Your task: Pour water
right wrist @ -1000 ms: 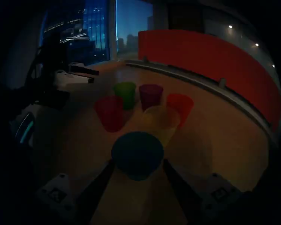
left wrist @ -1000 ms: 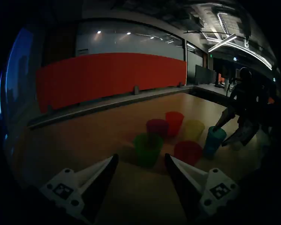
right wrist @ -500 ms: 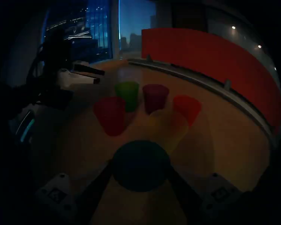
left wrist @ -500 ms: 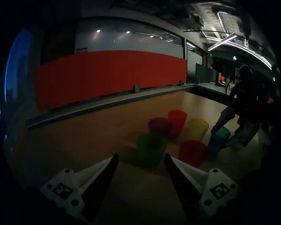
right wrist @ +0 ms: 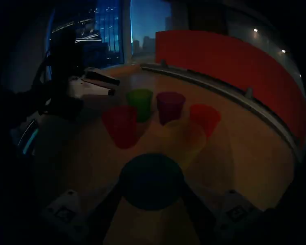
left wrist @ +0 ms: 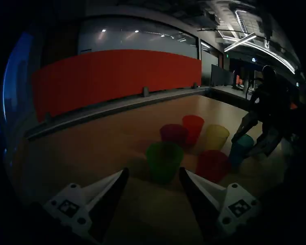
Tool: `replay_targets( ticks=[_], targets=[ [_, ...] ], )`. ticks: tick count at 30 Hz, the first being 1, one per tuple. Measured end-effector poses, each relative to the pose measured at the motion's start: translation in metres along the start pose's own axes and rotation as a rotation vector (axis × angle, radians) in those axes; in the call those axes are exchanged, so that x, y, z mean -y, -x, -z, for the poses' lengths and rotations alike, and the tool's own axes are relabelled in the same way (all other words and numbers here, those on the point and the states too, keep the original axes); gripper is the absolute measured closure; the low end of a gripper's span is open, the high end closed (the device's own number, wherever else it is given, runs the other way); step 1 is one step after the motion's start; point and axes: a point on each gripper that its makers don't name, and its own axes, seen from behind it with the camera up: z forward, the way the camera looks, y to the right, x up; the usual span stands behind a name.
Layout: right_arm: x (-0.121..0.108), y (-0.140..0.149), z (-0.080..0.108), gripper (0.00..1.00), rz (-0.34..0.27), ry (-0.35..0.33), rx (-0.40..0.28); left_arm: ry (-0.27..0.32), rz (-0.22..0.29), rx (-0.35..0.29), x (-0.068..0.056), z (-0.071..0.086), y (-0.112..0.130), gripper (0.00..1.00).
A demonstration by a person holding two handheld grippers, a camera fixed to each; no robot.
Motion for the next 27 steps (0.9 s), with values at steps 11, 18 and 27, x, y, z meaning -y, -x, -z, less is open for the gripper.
replay_targets(
  ticks=[11,18,27],
  targets=[
    [0.0,-0.013,0.006,0.0,0.002,-0.003,-0.035,0.022,-0.012,0.059,-0.005,-0.02,0.007,0.09],
    [-0.002,-0.015,0.012,0.0,0.01,0.005,-0.044,0.042,-0.03,0.086,-0.012,-0.033,0.009,0.08],
    [-0.007,-0.016,0.016,0.0,0.012,0.012,-0.044,0.058,-0.042,0.133,-0.016,-0.048,0.012,0.08]
  ],
)
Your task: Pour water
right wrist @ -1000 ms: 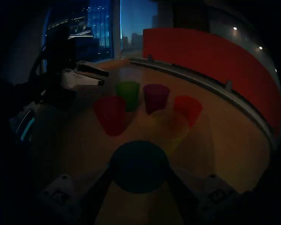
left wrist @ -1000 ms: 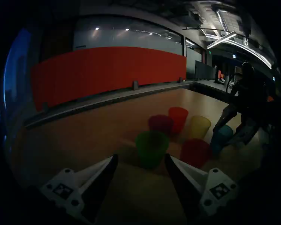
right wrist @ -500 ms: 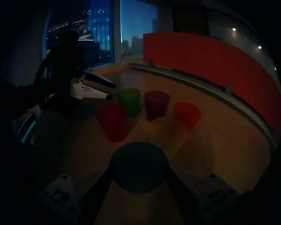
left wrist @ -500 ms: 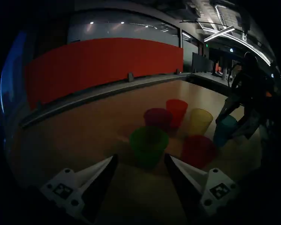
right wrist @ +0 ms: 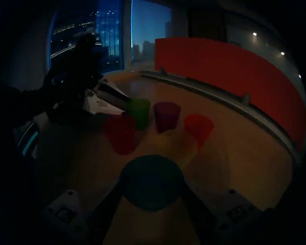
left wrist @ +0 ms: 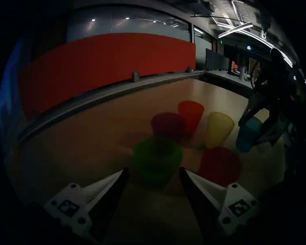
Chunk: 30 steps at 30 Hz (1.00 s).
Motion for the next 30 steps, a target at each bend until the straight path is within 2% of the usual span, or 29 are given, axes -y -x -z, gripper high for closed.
replay_targets(
  ticks=[14,30],
  targets=[
    [-0.002,0.004,-0.002,0.0,0.001,-0.004,0.009,0.022,-0.012,0.059,-0.002,-0.019,-0.001,0.09],
    [-0.004,0.008,-0.004,0.0,0.001,-0.007,0.013,0.05,-0.032,0.085,-0.009,-0.035,-0.005,0.09]
  ],
)
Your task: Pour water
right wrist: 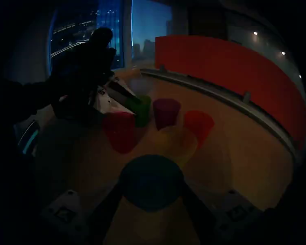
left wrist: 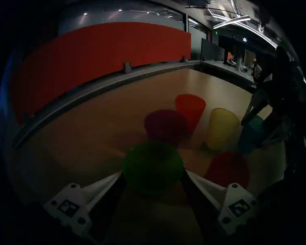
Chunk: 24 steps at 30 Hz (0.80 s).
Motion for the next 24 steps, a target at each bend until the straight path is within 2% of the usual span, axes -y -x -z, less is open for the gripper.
replay_targets(
  ticks=[5,14,24],
  targets=[
    [-0.001,0.001,0.0,0.0,-0.003,0.0,-0.002,-0.004,-0.006,-0.004,0.0,-0.002,-0.002,0.09],
    [-0.001,0.0,0.003,0.0,-0.005,0.005,-0.007,-0.002,0.005,-0.013,0.0,-0.001,-0.004,0.15],
    [0.0,-0.009,0.009,0.0,-0.005,0.016,-0.024,0.001,0.016,-0.061,-0.002,0.015,-0.018,0.15]
  ],
)
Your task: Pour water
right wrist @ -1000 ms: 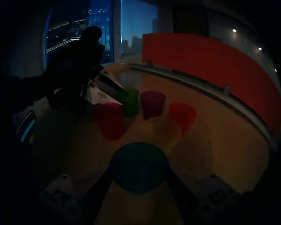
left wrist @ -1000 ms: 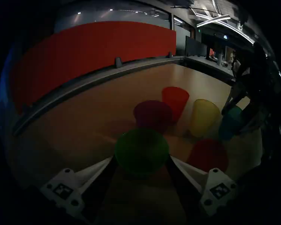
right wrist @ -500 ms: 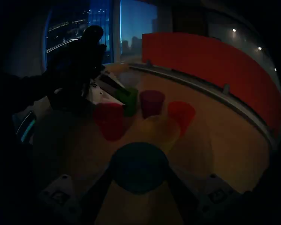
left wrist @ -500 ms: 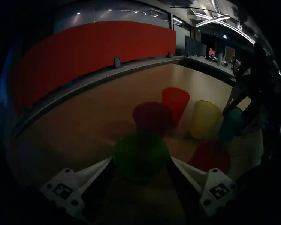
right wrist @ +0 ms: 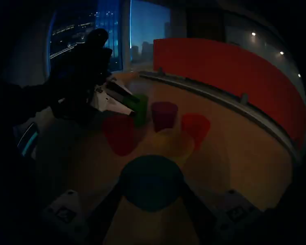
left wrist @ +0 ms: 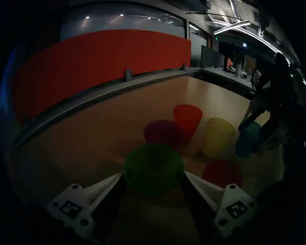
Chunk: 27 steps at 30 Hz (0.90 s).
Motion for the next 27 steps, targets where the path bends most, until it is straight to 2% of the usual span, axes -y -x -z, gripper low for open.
replay_targets(
  ticks=[6,16,27],
  targets=[
    [0.002,-0.01,0.007,0.0,0.004,0.009,-0.017,-0.012,-0.008,-0.04,-0.001,0.018,-0.012,0.15],
    [0.009,-0.032,0.02,0.0,0.002,0.021,-0.064,-0.047,-0.016,-0.113,-0.002,0.057,-0.033,0.15],
    [0.019,-0.058,0.035,0.0,0.011,0.027,-0.12,-0.046,-0.001,-0.186,-0.015,0.093,-0.055,0.15]
  ],
)
